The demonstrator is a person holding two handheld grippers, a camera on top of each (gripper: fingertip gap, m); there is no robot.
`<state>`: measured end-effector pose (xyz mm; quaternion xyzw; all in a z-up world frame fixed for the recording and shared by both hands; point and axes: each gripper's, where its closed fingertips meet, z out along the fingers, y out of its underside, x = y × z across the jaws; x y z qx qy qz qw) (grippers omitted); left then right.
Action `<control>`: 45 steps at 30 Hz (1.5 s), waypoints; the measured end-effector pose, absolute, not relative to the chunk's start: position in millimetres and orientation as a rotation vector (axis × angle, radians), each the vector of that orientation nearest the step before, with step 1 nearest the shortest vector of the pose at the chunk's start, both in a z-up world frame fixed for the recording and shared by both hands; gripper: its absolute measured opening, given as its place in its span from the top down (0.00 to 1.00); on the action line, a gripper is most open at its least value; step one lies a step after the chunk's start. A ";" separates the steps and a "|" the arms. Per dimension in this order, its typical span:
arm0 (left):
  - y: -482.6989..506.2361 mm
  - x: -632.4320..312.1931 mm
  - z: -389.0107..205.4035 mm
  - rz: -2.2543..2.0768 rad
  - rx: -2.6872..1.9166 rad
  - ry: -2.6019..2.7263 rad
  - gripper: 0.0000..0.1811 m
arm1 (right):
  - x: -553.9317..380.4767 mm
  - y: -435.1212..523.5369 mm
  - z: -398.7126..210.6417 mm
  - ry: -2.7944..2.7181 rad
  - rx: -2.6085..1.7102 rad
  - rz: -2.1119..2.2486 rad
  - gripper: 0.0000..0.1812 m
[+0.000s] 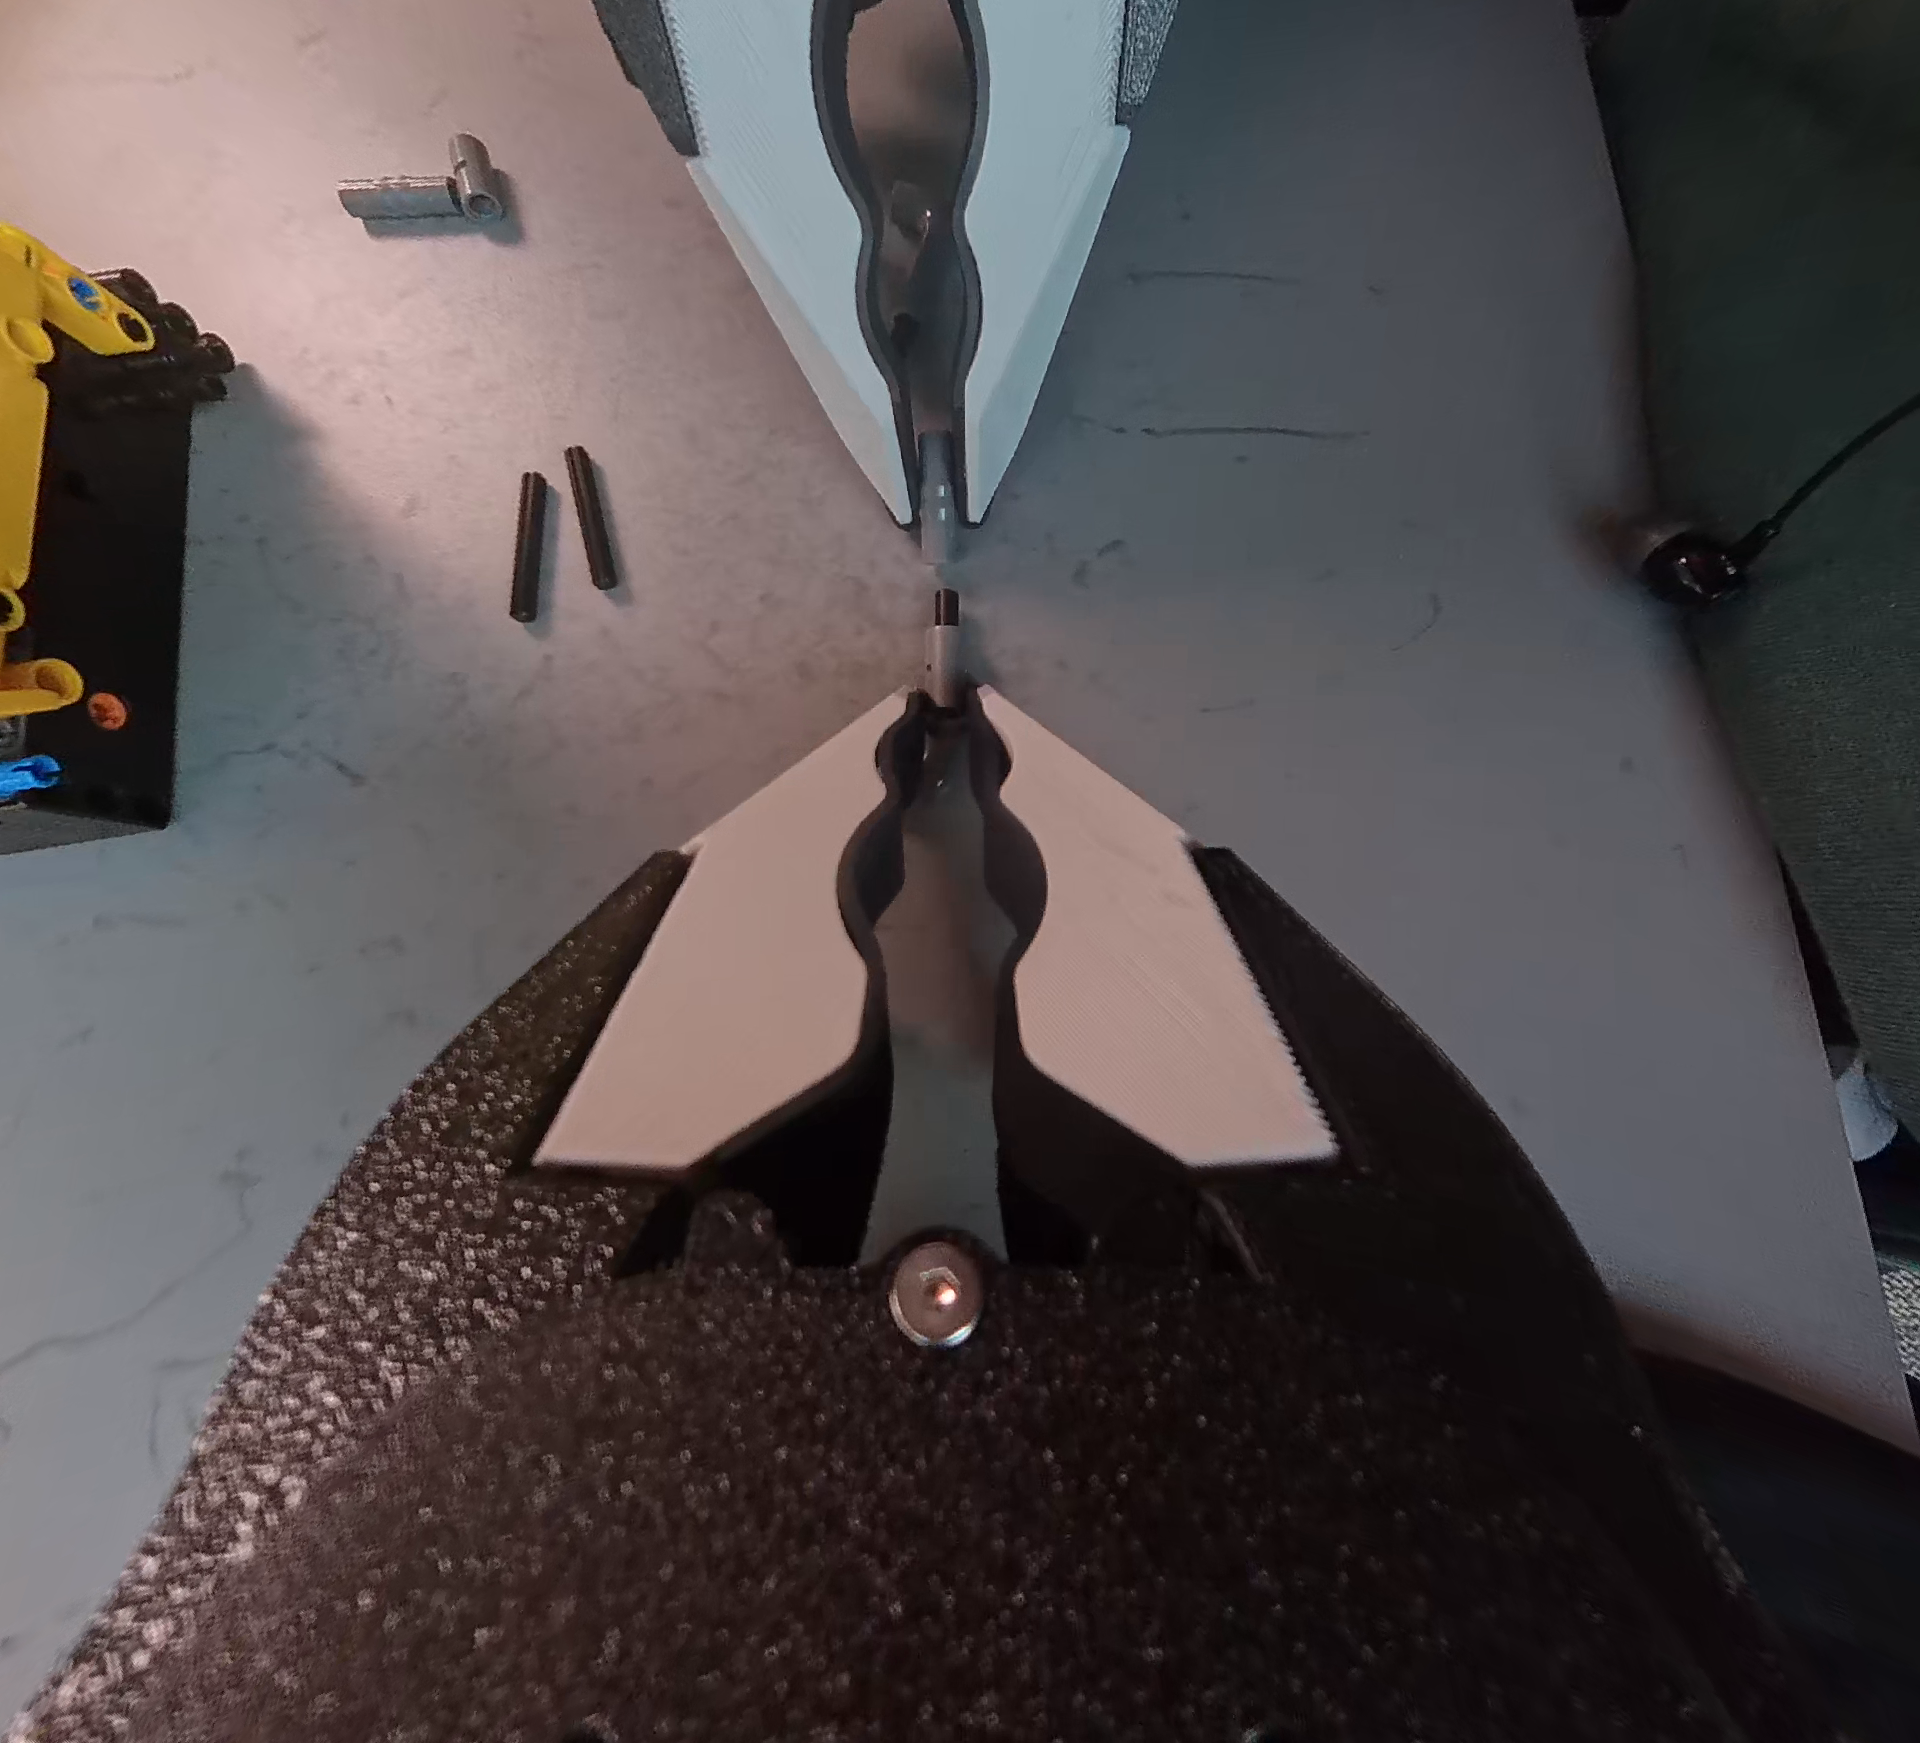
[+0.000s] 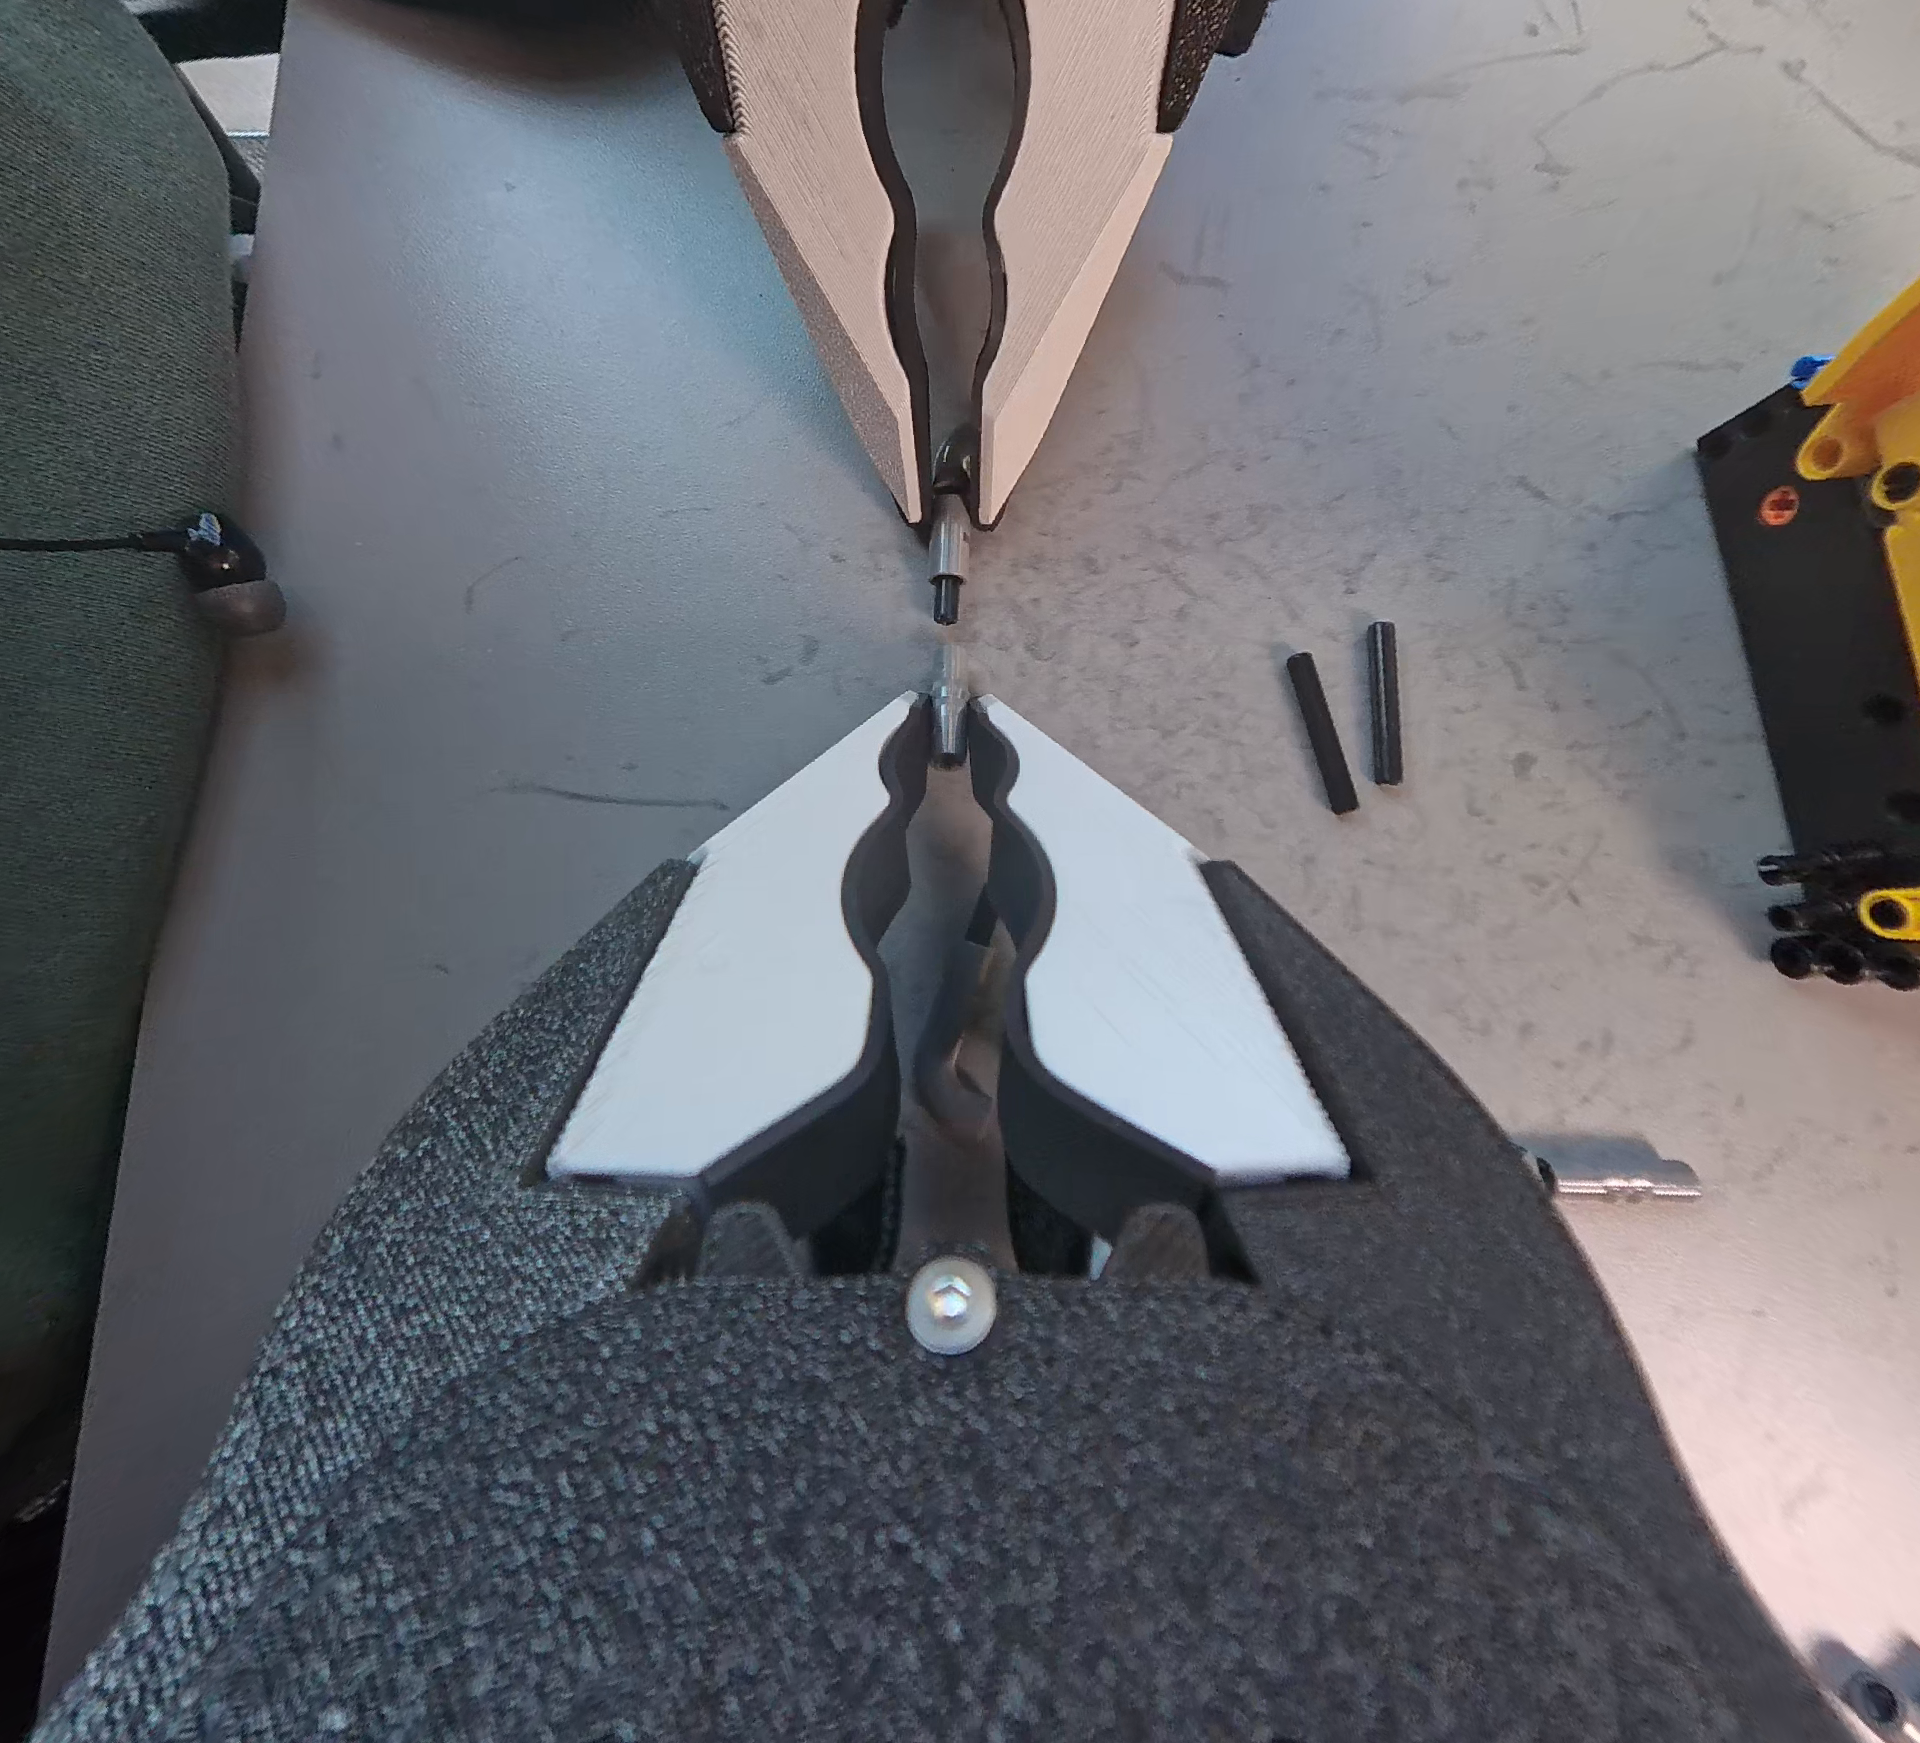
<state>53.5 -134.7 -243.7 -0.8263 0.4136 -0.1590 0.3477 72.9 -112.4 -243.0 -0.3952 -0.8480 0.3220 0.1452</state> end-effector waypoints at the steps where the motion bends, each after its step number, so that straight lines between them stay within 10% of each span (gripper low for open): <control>1: -134.7 53.5 -243.7 -0.412 -2.143 1.072 0.96 | 73.0 -112.3 -243.0 -2.444 -1.137 0.926 0.96; 45: -134.5 53.3 -243.7 -0.414 -2.147 1.064 0.96 | 60.9 -126.0 -242.5 -2.520 -1.040 0.901 0.92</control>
